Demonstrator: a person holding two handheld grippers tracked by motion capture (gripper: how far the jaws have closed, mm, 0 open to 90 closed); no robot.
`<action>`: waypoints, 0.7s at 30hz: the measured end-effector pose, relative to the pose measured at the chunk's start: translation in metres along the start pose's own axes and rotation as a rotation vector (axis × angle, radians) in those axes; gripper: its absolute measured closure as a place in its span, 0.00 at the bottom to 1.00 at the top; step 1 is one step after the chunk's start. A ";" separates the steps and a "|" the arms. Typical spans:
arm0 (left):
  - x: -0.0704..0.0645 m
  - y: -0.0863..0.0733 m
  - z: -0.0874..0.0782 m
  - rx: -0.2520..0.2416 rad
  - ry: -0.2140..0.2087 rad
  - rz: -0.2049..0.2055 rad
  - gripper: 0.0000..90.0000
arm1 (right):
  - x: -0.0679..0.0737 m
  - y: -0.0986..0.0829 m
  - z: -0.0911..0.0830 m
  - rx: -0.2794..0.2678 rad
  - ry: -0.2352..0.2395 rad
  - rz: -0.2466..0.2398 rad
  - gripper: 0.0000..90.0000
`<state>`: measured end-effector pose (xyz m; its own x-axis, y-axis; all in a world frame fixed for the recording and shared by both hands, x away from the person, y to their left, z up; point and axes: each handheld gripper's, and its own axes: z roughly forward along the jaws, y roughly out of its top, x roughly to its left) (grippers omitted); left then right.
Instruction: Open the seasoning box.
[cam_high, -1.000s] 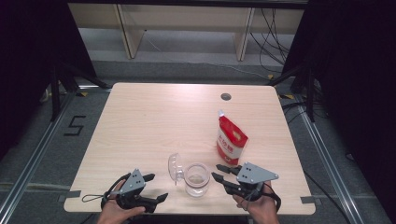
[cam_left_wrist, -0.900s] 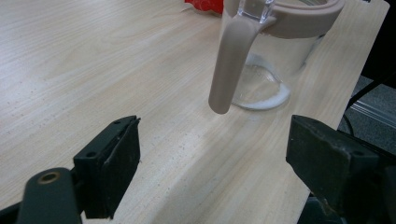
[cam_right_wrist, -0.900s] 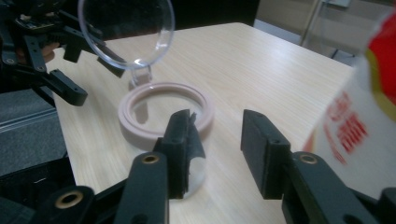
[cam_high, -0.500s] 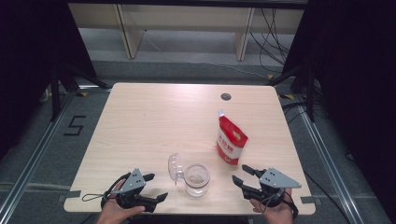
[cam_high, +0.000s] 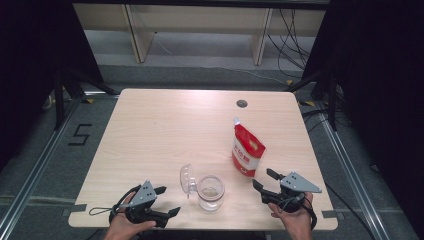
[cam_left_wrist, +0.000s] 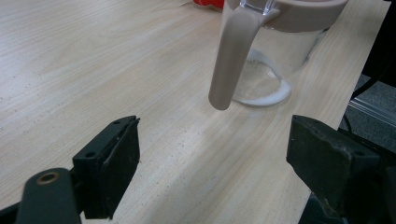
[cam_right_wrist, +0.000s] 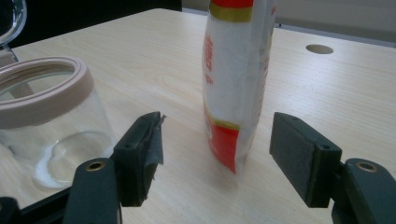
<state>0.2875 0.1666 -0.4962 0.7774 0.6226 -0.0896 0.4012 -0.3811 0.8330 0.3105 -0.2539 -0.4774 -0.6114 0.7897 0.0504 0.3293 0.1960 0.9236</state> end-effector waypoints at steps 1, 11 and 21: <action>0.000 0.000 0.000 0.000 -0.003 0.000 0.19 | -0.001 0.000 0.001 0.007 -0.007 -0.011 0.39; 0.000 0.002 0.001 -0.035 -0.012 -0.029 0.19 | -0.009 0.000 0.018 0.008 -0.007 0.008 0.36; -0.002 0.000 0.002 -0.030 -0.015 -0.025 0.19 | -0.012 0.001 0.029 -0.002 0.007 -0.011 0.31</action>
<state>0.2874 0.1640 -0.4969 0.7744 0.6215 -0.1186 0.4064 -0.3448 0.8461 0.3397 -0.2463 -0.4880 -0.6197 0.7837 0.0429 0.3212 0.2033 0.9249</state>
